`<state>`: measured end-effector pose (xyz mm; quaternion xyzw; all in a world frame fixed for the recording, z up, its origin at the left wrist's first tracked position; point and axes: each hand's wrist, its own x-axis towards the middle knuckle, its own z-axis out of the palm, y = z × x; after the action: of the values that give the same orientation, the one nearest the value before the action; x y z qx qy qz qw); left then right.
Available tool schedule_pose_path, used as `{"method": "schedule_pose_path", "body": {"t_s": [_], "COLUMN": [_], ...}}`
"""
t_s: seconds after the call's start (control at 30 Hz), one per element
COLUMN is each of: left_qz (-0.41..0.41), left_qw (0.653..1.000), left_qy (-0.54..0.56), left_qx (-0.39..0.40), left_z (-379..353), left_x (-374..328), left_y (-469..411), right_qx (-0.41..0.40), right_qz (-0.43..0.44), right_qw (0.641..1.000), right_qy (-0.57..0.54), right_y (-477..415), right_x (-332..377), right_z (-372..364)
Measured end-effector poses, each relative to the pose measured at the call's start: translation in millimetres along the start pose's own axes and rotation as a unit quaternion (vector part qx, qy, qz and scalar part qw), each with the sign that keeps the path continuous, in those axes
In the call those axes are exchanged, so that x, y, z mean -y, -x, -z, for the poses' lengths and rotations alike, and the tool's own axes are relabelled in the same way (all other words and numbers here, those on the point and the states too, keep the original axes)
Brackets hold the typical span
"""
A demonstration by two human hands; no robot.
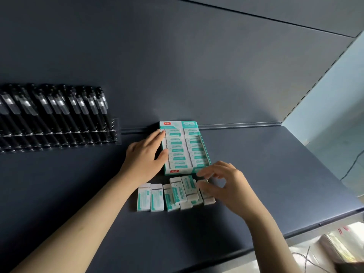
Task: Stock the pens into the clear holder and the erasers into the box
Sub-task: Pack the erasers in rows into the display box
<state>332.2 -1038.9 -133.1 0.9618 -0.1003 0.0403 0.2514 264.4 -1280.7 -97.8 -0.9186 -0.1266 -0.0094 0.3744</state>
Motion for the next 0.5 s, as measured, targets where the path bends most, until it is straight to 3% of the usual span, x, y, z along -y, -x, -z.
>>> {"method": "schedule_pose_path", "body": {"t_s": [0.33, 0.5], "left_qz": [0.000, 0.001], "left_qw": [1.000, 1.000], "left_qy": [0.004, 0.002], "left_qx": [0.000, 0.003], "left_z": [-2.7, -2.6], "left_x": [2.9, 2.1], "left_y": [-0.8, -0.2], "right_qx": [0.139, 0.098], "right_qz": [-0.029, -0.055], "right_qw": [0.989, 0.992], "right_qy": [0.045, -0.051], "right_y": [7.6, 8.2], "right_x": [10.3, 10.6], "right_z": [-0.6, 4.4]}}
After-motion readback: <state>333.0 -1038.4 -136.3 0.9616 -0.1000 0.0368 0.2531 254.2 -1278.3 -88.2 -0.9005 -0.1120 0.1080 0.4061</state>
